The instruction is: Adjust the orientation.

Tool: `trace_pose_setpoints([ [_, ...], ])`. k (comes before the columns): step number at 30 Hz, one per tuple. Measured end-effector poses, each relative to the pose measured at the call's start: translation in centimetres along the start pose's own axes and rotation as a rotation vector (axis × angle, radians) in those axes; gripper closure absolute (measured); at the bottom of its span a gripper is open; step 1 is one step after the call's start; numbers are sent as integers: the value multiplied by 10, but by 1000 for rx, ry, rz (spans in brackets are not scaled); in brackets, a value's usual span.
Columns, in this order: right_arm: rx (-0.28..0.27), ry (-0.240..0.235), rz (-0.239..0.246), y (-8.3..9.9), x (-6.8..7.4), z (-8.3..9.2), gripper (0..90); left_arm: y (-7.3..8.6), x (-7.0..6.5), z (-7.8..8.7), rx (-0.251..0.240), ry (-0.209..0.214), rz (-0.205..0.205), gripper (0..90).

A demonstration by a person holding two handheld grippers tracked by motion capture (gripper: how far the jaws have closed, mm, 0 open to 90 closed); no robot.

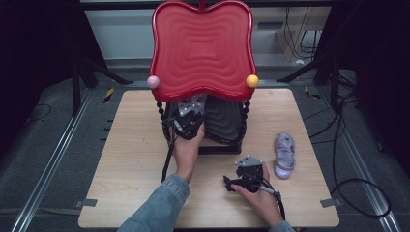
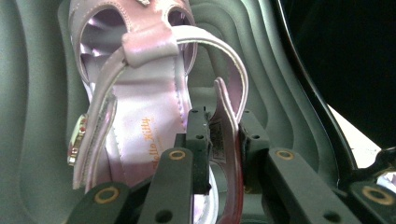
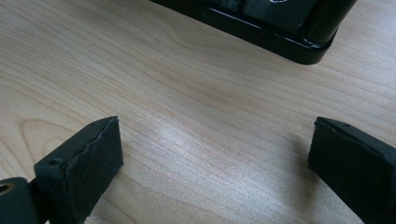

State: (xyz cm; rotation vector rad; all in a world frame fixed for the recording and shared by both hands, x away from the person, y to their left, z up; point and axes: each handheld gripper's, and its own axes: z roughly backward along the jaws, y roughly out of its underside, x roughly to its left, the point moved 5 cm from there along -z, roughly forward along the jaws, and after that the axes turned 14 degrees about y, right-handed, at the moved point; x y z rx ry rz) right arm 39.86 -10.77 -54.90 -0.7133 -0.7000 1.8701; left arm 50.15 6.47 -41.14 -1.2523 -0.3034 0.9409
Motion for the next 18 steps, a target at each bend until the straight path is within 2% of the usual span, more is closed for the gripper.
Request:
trace_pose_setpoints([
  [5,0,0,0,0,0,0,33,1,-1,0,4,-6,-16,754],
  [9,0,0,0,0,0,0,33,0,-2,0,-3,-1,-13,741],
  [18,0,0,0,0,0,0,33,-2,-5,-1,-9,13,-10,644],
])
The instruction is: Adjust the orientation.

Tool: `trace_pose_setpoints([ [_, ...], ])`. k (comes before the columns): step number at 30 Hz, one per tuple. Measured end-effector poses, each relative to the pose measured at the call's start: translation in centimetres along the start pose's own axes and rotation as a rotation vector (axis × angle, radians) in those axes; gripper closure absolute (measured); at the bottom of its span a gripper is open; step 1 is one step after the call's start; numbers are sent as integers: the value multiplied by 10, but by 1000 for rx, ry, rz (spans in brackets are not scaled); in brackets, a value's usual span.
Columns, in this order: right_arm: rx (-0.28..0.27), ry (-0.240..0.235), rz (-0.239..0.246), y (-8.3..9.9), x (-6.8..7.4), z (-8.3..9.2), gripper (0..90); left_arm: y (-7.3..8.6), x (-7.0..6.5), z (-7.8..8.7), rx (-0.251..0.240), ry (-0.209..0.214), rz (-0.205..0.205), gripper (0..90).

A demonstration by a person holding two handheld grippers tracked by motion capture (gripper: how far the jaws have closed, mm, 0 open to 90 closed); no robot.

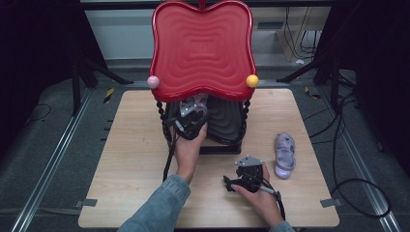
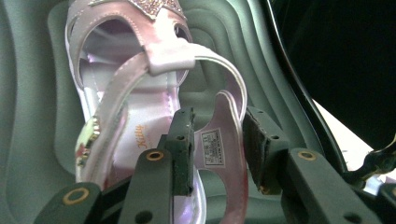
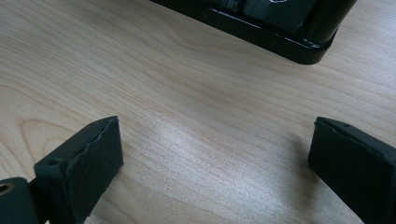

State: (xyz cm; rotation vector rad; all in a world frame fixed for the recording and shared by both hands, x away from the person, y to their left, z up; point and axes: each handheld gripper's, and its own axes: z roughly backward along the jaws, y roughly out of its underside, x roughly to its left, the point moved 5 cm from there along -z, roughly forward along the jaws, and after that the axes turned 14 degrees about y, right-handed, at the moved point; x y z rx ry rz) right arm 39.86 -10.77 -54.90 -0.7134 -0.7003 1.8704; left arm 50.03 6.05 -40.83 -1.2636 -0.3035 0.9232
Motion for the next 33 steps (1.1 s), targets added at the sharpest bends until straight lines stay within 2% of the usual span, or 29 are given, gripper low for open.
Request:
trace_pose_setpoints([
  [6,0,0,0,0,0,0,33,-1,1,2,0,6,16,601],
  [11,0,0,0,0,0,0,34,-4,-5,9,3,29,-19,558],
  [12,0,0,-1,0,0,0,33,-5,-7,11,-2,30,-12,547],
  [15,0,1,0,0,0,0,34,-8,-12,18,-4,39,-43,522],
  [18,0,1,1,0,0,0,33,-10,-17,28,-2,44,-70,509],
  [20,0,1,1,0,0,0,33,-9,-19,38,4,35,-112,487],
  [27,-1,4,0,0,0,0,35,-1,-21,67,37,50,-137,457],
  [29,-2,7,-3,0,0,1,53,2,-24,75,51,63,-147,440],
  [31,3,11,-2,0,0,4,137,5,-26,82,67,68,-163,415],
  [33,-8,16,-5,-2,-1,10,150,8,-27,89,68,73,-174,388],
])
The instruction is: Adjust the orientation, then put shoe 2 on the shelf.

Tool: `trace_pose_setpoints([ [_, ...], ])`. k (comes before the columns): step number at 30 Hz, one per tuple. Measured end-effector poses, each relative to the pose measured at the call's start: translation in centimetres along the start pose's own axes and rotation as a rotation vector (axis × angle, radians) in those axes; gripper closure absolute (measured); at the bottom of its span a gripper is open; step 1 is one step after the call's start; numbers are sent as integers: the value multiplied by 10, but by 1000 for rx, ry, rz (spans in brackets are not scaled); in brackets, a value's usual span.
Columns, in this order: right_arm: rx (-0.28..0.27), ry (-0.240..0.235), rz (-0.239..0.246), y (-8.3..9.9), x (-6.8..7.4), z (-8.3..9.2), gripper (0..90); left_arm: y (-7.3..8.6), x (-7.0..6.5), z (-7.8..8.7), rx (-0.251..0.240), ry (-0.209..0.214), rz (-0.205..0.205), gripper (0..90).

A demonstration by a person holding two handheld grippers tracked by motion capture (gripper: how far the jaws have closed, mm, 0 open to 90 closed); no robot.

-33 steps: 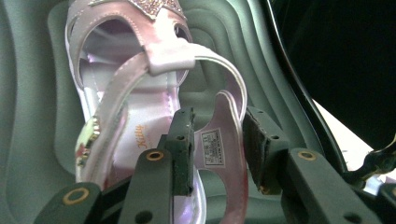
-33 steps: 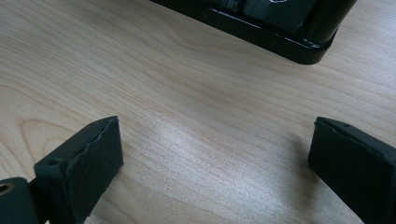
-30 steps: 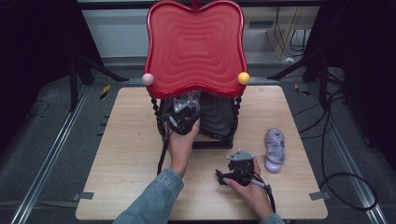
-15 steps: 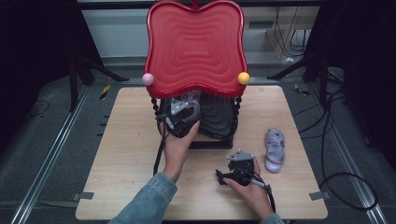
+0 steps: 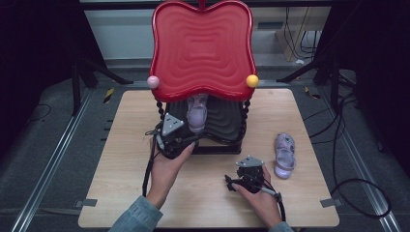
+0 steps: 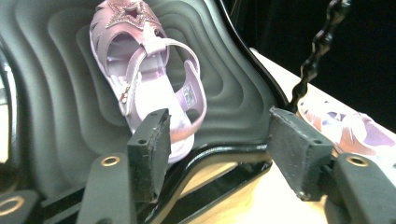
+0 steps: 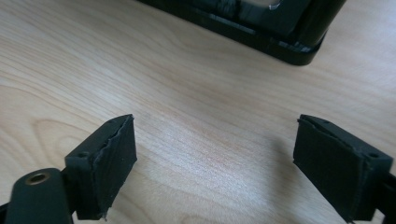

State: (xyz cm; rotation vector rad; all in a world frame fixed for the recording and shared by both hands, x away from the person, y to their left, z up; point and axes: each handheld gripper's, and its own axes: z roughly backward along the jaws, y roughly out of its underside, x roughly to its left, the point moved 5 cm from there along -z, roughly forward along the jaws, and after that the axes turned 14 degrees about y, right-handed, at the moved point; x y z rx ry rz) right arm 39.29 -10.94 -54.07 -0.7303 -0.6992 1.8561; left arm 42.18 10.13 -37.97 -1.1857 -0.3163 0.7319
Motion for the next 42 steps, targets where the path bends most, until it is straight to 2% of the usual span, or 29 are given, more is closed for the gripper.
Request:
trace_pose_setpoints([
  [3,-28,16,3,-7,-5,12,205,8,1,7,32,21,8,348],
  [7,-43,59,-11,-15,-17,27,259,21,7,18,48,14,17,292],
  [8,-45,64,-12,-16,-19,30,267,26,10,21,61,0,18,277],
  [10,-50,76,-24,-18,-23,36,278,34,15,28,65,-7,43,240],
  [12,-51,82,-24,-20,-27,42,287,42,20,34,79,-19,52,200],
  [15,-57,97,-22,-25,-35,51,298,59,34,43,106,-46,78,149],
  [19,-48,135,-24,-35,-56,64,312,88,59,52,184,-76,107,85],
  [22,-19,162,-46,-43,-78,70,328,110,79,59,213,-118,135,82],
  [23,-12,171,-54,-46,-89,72,336,113,82,60,209,-122,143,82],
  [24,-9,180,-53,-46,-94,73,340,123,89,64,215,-139,155,82],
  [25,8,194,-69,-49,-107,75,352,127,93,66,217,-147,161,82],
  [26,15,196,-81,-50,-113,77,366,133,97,68,219,-157,166,82],
  [29,66,211,-123,-51,-139,79,398,141,107,75,228,-183,182,85],
  [33,130,232,-145,-44,-163,77,414,148,112,82,232,-224,190,86],
  [36,189,232,-155,-35,-171,72,415,152,113,81,244,-227,191,88],
  [42,293,239,-159,-14,-180,52,425,155,109,76,275,-229,161,90],
])
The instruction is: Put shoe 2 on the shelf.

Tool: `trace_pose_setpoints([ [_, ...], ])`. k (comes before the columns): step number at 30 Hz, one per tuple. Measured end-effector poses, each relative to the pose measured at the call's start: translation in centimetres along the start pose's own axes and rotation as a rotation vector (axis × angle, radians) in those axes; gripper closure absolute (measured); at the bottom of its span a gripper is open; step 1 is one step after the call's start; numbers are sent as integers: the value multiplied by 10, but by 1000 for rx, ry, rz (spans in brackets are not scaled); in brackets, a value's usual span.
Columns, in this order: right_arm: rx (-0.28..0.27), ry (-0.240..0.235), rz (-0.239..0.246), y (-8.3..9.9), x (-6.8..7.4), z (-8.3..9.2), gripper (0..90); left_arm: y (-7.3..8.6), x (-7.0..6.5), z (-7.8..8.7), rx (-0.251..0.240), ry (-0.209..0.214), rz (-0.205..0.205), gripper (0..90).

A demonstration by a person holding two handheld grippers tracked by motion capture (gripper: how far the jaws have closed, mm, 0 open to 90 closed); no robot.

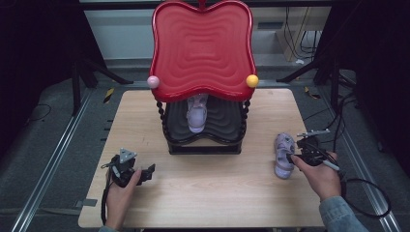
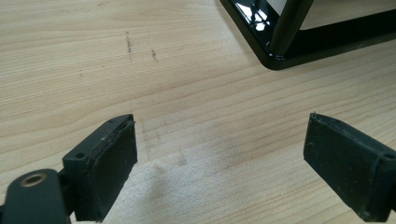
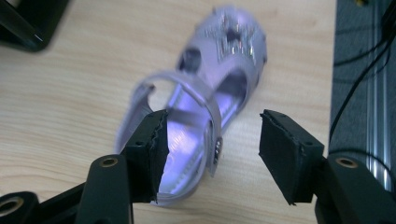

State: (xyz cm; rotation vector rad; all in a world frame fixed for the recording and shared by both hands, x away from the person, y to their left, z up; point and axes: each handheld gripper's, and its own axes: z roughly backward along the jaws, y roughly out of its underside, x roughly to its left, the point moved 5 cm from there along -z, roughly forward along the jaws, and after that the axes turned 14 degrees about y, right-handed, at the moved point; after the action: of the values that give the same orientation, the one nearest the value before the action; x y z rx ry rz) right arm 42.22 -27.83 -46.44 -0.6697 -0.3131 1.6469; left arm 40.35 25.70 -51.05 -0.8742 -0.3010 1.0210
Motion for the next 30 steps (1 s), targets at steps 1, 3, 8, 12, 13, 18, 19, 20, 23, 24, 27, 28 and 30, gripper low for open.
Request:
trace_pose_setpoints([
  [1,23,-8,0,2,0,-6,430,0,0,0,2,0,1,90],
  [3,50,-14,1,5,1,-13,446,1,1,-1,6,-1,1,90],
  [8,127,-30,13,8,2,-28,501,3,4,0,3,-5,12,92],
  [12,186,-58,9,10,4,-33,541,2,3,0,4,-5,10,92],
  [13,198,-67,13,10,4,-34,553,2,3,0,3,-5,10,92],
  [18,244,-87,18,13,5,-37,643,2,2,0,4,-3,7,93],
  [19,251,-94,18,13,6,-37,677,2,2,0,4,-3,7,93],
  [20,255,-96,24,14,5,-38,691,2,2,0,3,-3,7,93],
  [23,253,-99,30,13,4,-38,760,2,3,1,2,-8,8,93],
  [24,250,-98,34,13,3,-38,784,2,3,1,-2,-8,12,93],
  [27,236,-100,66,15,1,-32,815,2,5,1,-1,-14,9,93],
  [28,230,-105,73,17,1,-28,819,2,4,1,-1,-14,12,94],
  [30,214,-118,104,22,2,-18,823,3,5,0,2,-17,10,96],
])
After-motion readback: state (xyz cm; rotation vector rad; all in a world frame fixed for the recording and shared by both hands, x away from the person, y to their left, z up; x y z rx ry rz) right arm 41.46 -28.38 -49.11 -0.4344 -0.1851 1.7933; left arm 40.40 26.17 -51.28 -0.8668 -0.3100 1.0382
